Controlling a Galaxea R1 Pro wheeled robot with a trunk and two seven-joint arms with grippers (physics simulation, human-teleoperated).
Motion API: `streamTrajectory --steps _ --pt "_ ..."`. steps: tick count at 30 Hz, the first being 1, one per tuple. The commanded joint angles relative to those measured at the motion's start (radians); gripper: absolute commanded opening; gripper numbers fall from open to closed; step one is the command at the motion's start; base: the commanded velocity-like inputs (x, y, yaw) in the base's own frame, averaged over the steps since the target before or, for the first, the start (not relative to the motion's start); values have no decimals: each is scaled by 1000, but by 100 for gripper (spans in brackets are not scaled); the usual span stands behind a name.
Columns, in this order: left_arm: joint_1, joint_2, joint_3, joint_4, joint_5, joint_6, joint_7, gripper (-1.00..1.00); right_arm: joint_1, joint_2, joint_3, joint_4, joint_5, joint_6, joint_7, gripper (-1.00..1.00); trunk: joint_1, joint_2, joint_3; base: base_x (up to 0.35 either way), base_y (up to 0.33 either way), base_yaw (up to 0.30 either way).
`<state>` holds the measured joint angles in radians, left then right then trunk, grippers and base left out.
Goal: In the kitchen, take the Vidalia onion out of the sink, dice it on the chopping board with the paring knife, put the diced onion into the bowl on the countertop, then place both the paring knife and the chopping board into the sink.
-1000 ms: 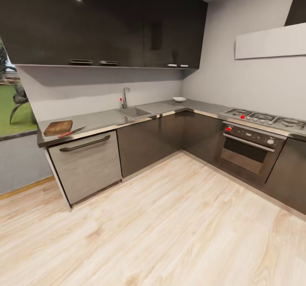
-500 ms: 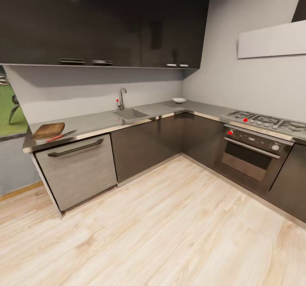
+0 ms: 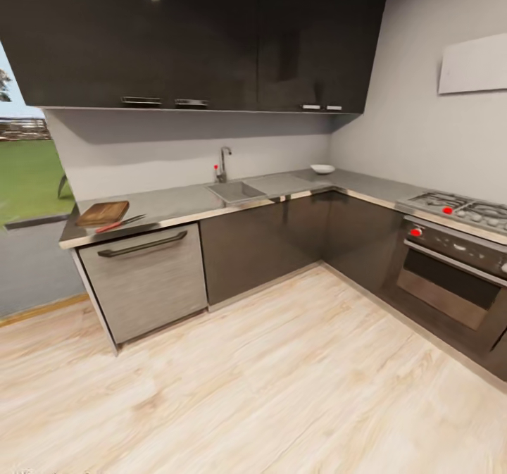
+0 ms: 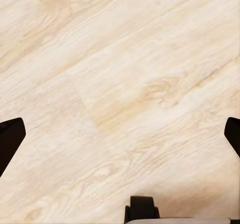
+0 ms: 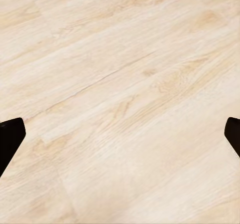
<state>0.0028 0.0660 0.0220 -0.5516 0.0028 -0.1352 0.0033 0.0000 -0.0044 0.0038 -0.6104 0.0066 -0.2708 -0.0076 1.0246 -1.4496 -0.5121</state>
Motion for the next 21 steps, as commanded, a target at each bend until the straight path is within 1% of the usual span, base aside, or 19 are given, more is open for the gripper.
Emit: streamTrajectory --steps 1,21 --pt "0 0 1 -1 0 -1 1 100 0 0 1 0 1 -2 -1 100 0 0 -1 221 -198 260" --pt "0 4 3 -10 2 -1 0 100 0 2 4 0 1 -2 -2 100 0 0 -1 272 -191 261"
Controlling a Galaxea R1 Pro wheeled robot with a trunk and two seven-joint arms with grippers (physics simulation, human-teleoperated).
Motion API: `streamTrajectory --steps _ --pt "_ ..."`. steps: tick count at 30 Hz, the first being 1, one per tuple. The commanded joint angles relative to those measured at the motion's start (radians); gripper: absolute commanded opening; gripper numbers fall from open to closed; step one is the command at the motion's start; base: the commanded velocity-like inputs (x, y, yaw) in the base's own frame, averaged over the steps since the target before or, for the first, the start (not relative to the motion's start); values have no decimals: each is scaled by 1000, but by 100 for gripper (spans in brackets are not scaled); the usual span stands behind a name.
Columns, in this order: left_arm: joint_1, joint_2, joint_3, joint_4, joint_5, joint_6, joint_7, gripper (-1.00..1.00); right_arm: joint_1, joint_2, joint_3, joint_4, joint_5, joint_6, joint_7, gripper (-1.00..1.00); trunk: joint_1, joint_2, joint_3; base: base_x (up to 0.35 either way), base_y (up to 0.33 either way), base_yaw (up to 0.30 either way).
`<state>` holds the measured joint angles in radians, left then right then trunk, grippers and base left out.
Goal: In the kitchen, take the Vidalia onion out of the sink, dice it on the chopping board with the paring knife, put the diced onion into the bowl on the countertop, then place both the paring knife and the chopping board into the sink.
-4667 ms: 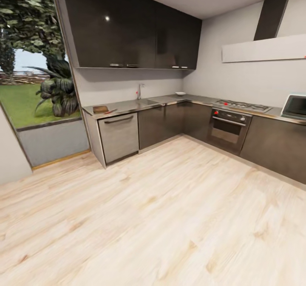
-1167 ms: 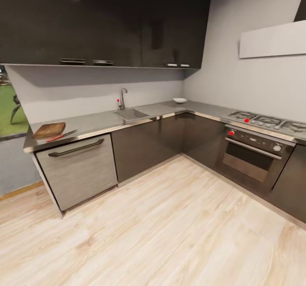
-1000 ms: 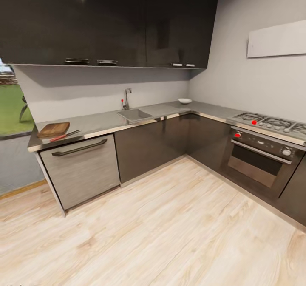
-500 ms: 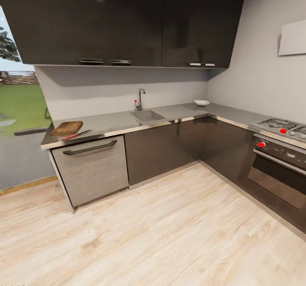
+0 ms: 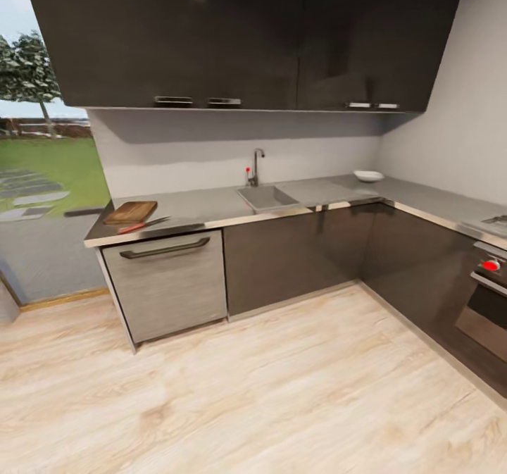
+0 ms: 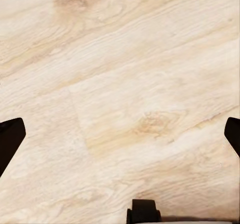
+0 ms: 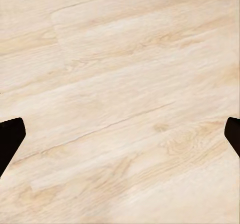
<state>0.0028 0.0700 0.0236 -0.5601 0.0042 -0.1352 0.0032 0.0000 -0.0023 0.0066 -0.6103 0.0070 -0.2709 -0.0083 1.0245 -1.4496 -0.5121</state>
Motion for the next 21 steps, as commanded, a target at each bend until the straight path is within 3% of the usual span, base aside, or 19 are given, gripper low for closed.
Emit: streamTrajectory --steps 1,21 --pt "0 2 1 -2 0 -1 0 100 0 0 1 0 1 -2 -1 100 1 0 -1 281 -181 261" --pt "0 7 1 -2 2 -1 1 100 0 1 2 26 1 -4 -1 100 1 0 -1 278 -159 261"
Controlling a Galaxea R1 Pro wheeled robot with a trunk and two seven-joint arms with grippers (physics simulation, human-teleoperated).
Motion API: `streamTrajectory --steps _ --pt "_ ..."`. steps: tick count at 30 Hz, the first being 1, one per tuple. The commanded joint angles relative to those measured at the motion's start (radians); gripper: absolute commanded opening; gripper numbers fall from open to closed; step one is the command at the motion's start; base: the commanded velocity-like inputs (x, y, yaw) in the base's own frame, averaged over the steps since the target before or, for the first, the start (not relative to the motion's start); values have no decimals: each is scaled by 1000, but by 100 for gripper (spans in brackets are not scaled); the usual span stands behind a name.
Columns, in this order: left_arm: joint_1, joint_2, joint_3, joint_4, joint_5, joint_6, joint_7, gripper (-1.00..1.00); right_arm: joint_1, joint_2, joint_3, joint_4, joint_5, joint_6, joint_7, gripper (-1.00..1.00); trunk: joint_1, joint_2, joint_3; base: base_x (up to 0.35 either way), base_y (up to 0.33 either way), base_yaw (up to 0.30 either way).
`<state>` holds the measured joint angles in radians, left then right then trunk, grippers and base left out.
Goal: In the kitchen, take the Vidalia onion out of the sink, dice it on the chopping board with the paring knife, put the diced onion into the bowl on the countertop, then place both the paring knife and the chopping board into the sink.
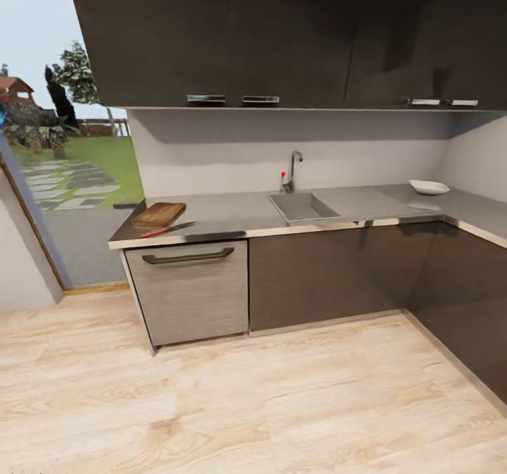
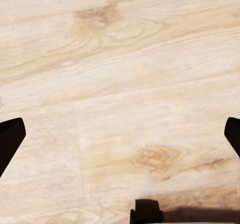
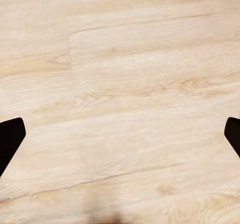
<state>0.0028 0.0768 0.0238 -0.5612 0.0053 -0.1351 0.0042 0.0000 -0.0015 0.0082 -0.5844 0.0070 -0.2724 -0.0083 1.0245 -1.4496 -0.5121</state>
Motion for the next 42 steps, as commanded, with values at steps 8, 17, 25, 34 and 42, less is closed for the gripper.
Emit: streamTrajectory --steps 8,17,25,34,42 --pt "0 1 2 0 1 -1 0 100 0 0 1 2 1 -2 -1 100 0 0 -1 222 -103 261" --pt "0 1 2 -2 1 -1 0 100 0 -1 0 23 1 -2 0 100 0 0 -1 207 -99 261" --pt "0 -3 0 -1 1 -3 -1 100 0 -2 0 24 1 -2 1 100 0 0 -1 73 -17 189" --pt "0 -3 1 2 1 -3 -1 100 0 -2 -1 24 1 -2 2 100 0 0 -1 5 -1 20" --pt "0 -14 -1 4 1 -31 -1 100 0 -3 1 24 1 -2 2 100 0 0 -1 0 0 1"
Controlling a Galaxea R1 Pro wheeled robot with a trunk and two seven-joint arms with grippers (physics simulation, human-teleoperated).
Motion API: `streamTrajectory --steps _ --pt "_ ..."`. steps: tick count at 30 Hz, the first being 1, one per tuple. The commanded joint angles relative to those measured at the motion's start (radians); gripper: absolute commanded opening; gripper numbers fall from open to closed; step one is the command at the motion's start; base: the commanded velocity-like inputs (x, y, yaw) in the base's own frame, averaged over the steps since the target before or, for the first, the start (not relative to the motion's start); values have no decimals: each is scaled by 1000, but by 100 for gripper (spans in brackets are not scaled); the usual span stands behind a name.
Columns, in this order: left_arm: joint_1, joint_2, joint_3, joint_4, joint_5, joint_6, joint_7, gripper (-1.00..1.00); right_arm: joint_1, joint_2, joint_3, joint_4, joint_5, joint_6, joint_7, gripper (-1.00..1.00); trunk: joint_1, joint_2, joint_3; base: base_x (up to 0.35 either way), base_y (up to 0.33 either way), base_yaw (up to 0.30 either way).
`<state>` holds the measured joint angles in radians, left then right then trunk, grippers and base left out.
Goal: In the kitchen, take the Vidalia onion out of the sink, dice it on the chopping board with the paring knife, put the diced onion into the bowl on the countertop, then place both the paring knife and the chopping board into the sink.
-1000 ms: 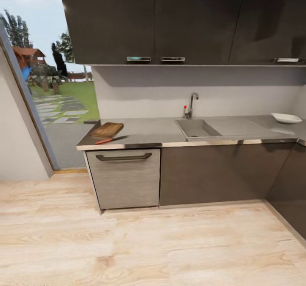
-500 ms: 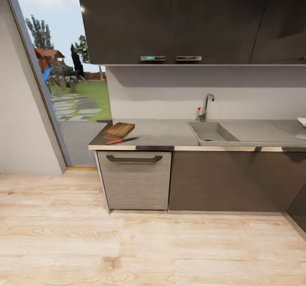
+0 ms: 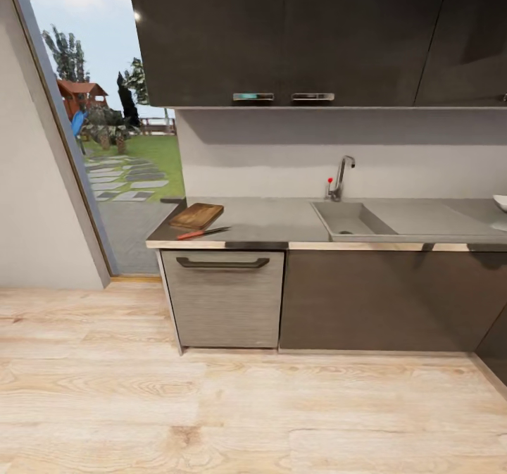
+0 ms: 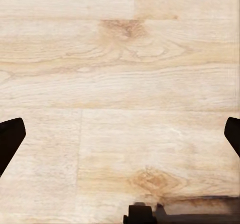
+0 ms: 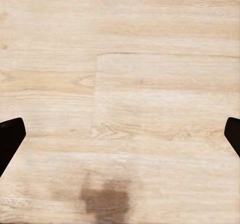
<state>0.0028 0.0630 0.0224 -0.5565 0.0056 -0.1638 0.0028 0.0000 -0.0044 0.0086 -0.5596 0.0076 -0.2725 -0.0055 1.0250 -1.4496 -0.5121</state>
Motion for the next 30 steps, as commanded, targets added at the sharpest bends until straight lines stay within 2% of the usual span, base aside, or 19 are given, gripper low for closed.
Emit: streamTrajectory --steps 1,19,30 --pt "0 -1 1 -1 1 -4 0 100 0 -1 1 0 1 -2 -1 100 0 0 -1 0 0 0" --pt "0 -5 1 -6 1 -11 2 100 0 0 1 0 0 -1 -1 100 0 0 -1 0 0 0" --pt "0 -13 1 -5 1 -9 2 100 0 0 1 0 0 -2 -1 100 -42 77 34 0 0 0"
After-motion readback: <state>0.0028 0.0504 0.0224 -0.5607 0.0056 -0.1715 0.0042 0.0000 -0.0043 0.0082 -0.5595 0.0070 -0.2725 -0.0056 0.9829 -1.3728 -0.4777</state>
